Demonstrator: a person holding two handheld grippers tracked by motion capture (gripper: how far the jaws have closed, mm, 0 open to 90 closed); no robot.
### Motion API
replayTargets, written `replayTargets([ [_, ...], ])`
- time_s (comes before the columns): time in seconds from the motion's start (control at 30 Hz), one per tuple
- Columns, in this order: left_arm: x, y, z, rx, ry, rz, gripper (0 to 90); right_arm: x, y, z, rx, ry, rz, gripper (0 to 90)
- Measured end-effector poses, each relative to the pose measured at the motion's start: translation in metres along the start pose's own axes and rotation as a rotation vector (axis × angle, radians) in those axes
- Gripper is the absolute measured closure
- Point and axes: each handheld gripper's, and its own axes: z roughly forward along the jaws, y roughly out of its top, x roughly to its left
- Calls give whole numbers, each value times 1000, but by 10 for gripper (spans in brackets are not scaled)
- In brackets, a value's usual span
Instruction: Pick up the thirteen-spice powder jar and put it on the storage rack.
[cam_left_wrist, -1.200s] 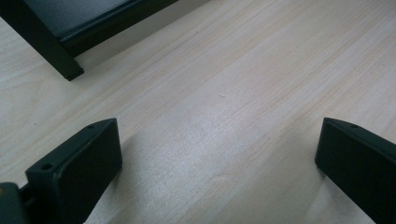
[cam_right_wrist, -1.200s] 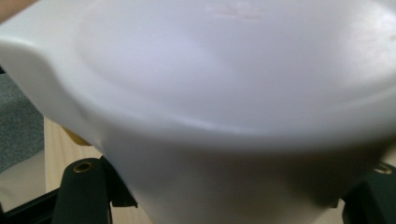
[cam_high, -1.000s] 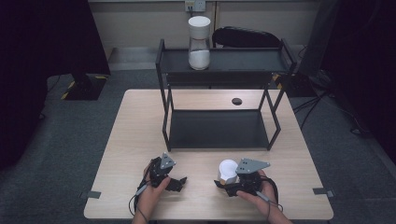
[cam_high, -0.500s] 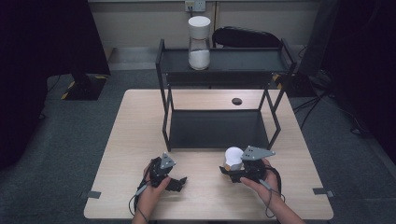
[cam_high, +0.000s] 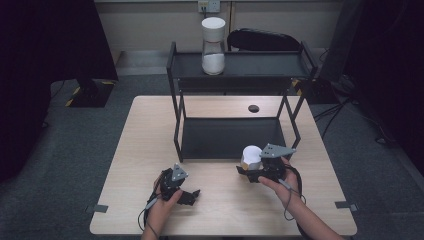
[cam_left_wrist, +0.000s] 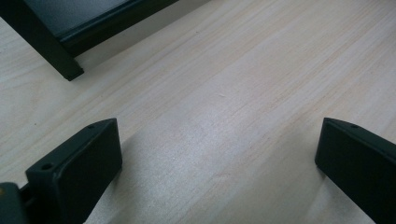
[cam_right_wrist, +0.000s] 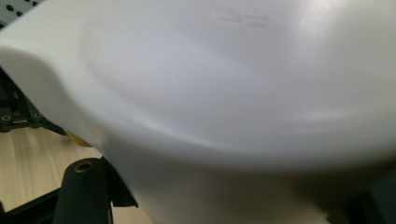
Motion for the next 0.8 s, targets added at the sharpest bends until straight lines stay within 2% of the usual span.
replayTargets([
  [0.13,0,0,0,0,0,0,0,-3,10,0,10,-5,-19,296],
  [0.4,0,0,0,0,0,0,0,-10,24,-2,-3,1,-7,296],
  [0.8,0,0,0,0,0,0,0,-20,49,-4,-6,-17,-20,297],
])
